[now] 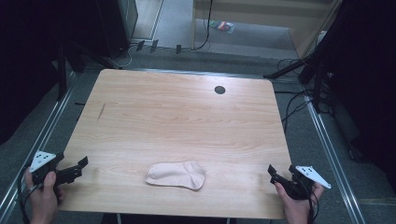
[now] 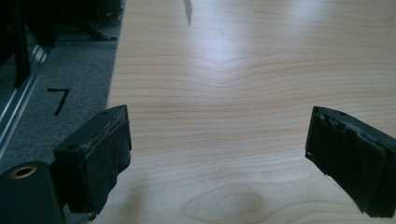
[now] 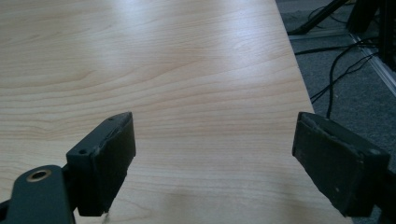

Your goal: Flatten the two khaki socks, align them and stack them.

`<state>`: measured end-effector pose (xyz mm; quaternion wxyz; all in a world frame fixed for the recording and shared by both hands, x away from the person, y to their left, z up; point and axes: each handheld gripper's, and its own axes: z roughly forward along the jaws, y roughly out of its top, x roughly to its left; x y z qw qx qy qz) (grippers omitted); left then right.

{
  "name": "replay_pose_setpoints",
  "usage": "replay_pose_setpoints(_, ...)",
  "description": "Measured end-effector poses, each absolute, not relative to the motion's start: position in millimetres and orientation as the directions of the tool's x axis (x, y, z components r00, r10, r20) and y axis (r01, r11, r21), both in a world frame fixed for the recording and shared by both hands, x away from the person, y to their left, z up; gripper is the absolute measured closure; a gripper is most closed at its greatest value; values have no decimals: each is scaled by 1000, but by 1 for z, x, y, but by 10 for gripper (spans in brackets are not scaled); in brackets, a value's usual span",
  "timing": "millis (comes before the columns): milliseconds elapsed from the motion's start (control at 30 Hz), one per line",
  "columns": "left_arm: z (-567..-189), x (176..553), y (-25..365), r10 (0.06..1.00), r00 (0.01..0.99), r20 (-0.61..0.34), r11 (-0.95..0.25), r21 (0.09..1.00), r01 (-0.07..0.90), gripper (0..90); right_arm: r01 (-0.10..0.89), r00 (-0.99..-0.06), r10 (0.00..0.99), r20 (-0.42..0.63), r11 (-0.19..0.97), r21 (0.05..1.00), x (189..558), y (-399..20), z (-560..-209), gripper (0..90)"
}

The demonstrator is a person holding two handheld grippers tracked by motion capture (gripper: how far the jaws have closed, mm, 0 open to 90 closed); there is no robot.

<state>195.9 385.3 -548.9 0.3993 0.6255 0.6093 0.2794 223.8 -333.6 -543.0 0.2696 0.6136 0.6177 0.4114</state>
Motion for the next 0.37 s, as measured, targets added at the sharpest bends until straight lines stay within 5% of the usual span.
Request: replay_pose_setpoints(367,-553,199,381,983,110,-147,63,832,551,75,538,-110,980,168,-84,839,225,-332,-546,127)
